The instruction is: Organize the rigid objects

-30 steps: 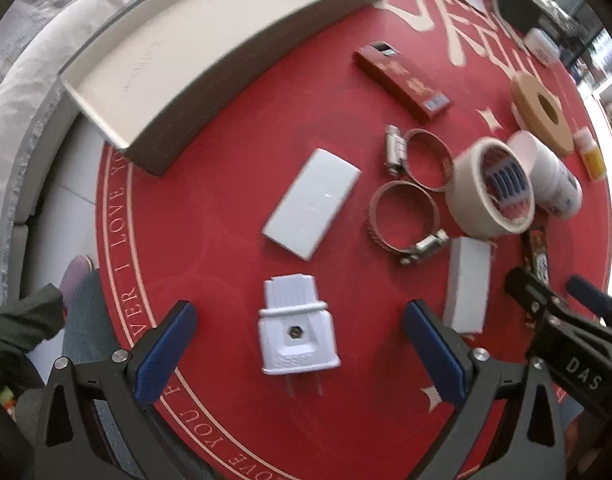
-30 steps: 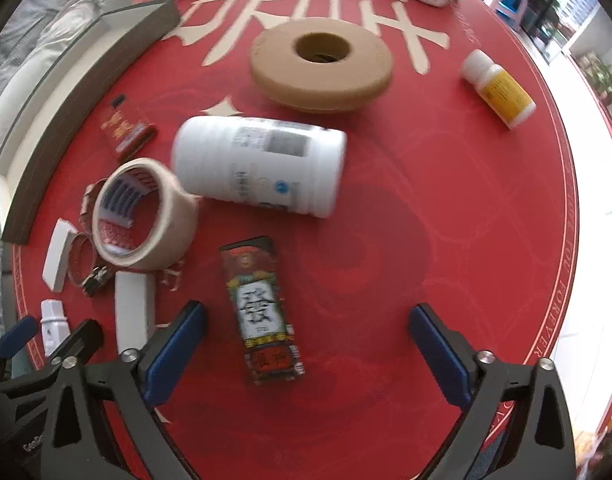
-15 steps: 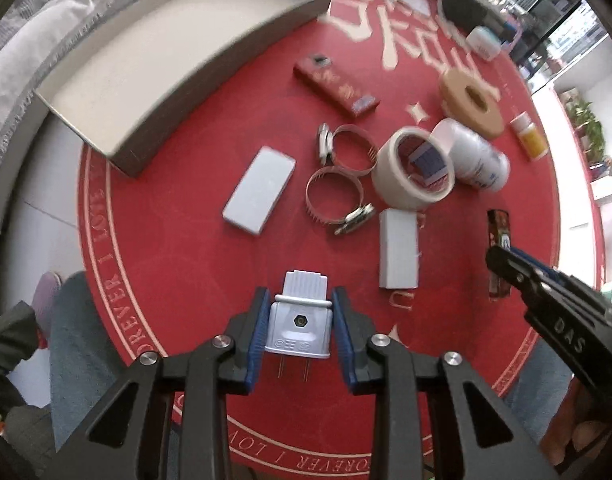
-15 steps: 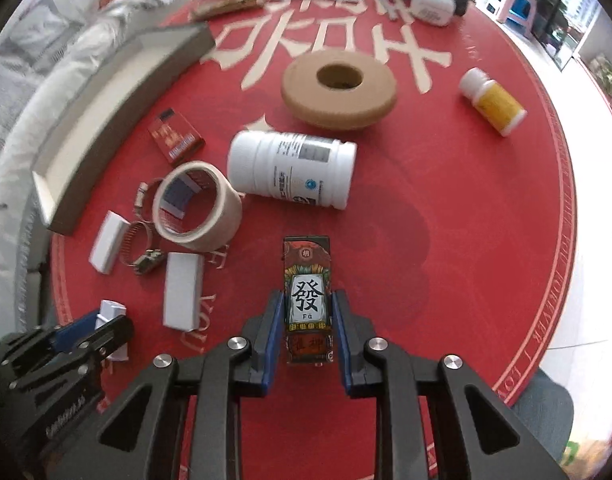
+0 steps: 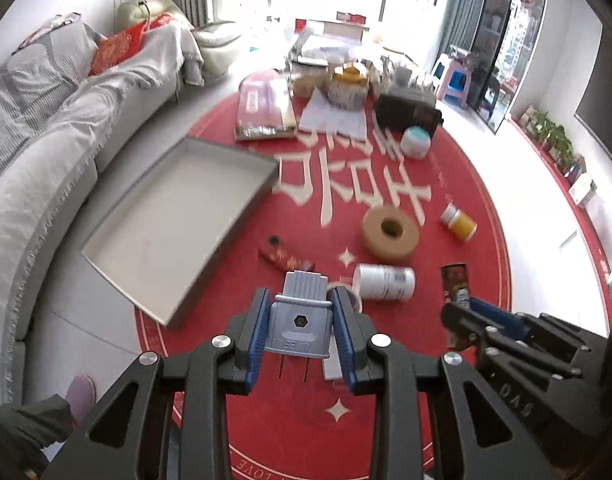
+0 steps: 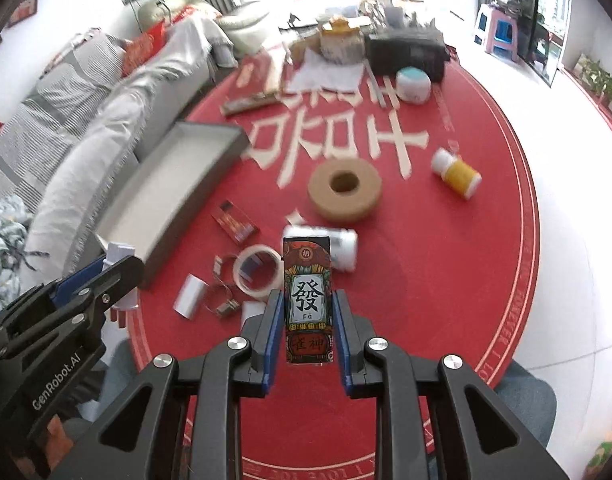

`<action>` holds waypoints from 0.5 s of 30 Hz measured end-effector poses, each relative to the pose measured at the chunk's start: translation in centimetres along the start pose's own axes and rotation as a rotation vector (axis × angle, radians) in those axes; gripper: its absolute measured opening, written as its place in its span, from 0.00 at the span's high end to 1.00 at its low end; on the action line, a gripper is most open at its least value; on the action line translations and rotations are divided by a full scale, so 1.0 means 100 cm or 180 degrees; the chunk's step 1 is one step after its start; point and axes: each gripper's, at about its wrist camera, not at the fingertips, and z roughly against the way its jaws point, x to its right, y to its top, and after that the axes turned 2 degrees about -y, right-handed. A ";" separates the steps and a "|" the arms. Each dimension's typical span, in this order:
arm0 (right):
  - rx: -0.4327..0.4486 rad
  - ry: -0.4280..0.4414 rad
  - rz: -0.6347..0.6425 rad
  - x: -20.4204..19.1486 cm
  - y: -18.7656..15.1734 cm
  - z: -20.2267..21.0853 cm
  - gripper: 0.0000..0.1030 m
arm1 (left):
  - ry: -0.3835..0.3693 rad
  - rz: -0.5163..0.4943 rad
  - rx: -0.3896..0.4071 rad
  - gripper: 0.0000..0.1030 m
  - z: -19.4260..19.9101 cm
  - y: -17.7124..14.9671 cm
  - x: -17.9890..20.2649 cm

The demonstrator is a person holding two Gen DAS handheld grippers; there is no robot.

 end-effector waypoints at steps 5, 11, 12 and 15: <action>0.0111 0.0188 0.0068 -0.024 0.025 0.015 0.76 | 0.0057 0.0145 0.0094 0.68 0.018 0.024 -0.017; 0.0227 0.0371 0.0216 -0.058 0.063 0.020 0.76 | 0.0256 0.0381 0.0321 0.68 0.031 0.057 -0.055; 0.0237 0.0400 0.0243 -0.064 0.070 0.019 0.76 | 0.0297 0.0412 0.0335 0.68 0.030 0.062 -0.062; 0.0251 0.0443 0.0318 -0.080 0.086 0.014 0.76 | 0.0525 0.0483 0.0386 0.68 0.023 0.075 -0.084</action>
